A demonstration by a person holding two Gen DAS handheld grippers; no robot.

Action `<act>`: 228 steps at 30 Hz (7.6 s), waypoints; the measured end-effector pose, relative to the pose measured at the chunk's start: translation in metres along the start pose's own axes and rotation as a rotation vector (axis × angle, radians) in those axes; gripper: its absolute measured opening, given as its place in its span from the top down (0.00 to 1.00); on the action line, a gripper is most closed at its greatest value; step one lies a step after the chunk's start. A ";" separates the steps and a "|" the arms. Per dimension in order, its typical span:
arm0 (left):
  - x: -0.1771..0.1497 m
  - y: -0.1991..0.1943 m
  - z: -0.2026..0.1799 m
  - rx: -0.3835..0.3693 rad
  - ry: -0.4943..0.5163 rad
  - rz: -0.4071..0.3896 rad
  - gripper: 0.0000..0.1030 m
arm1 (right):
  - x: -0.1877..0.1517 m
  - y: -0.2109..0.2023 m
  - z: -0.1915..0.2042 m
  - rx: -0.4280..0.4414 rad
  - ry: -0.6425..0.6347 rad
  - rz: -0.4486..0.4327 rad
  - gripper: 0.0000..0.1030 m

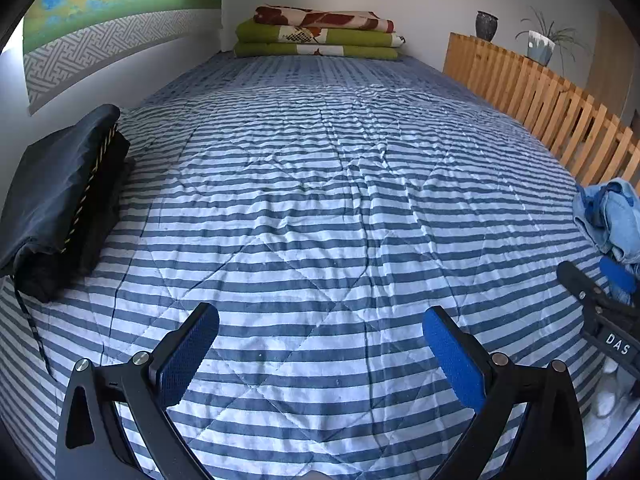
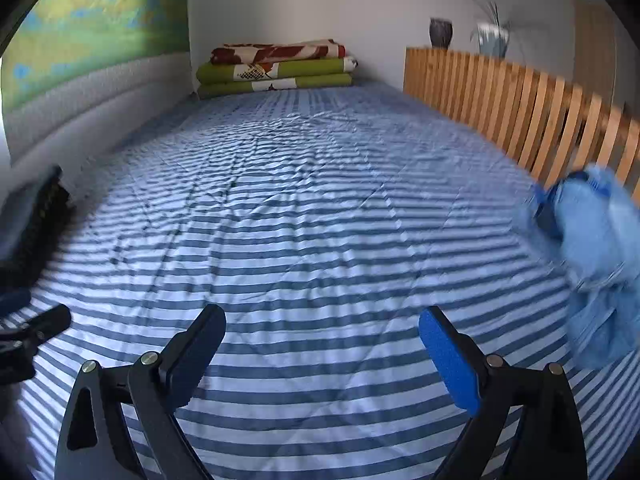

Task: Fold small clothes

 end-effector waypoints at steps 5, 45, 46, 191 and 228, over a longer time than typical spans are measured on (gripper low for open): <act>-0.001 0.001 -0.004 -0.021 0.014 0.007 0.00 | 0.001 0.000 -0.006 -0.001 0.003 0.005 0.07; 0.001 0.041 -0.015 0.001 0.025 0.051 0.04 | 0.130 0.081 -0.327 -0.333 0.273 0.253 0.07; 0.002 0.041 -0.013 0.005 0.014 0.046 0.05 | 0.130 0.089 -0.331 -0.345 0.272 0.272 0.08; -0.034 -0.025 0.033 -0.194 0.011 0.328 0.75 | -0.034 -0.004 -0.129 0.337 0.241 0.449 0.86; -0.027 0.005 0.034 -0.203 0.051 0.273 0.43 | -0.043 0.013 -0.156 0.279 0.120 0.403 0.84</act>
Point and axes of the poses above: each gripper's, at about its wrist camera, not at the fingertips, and y roughly the way its jaws point, z to its left, x to its top, the point moved 2 cm from there along y, roughly the way its jaws point, and after that the axes turned 1 degree about -y, right-handed, at the moved point
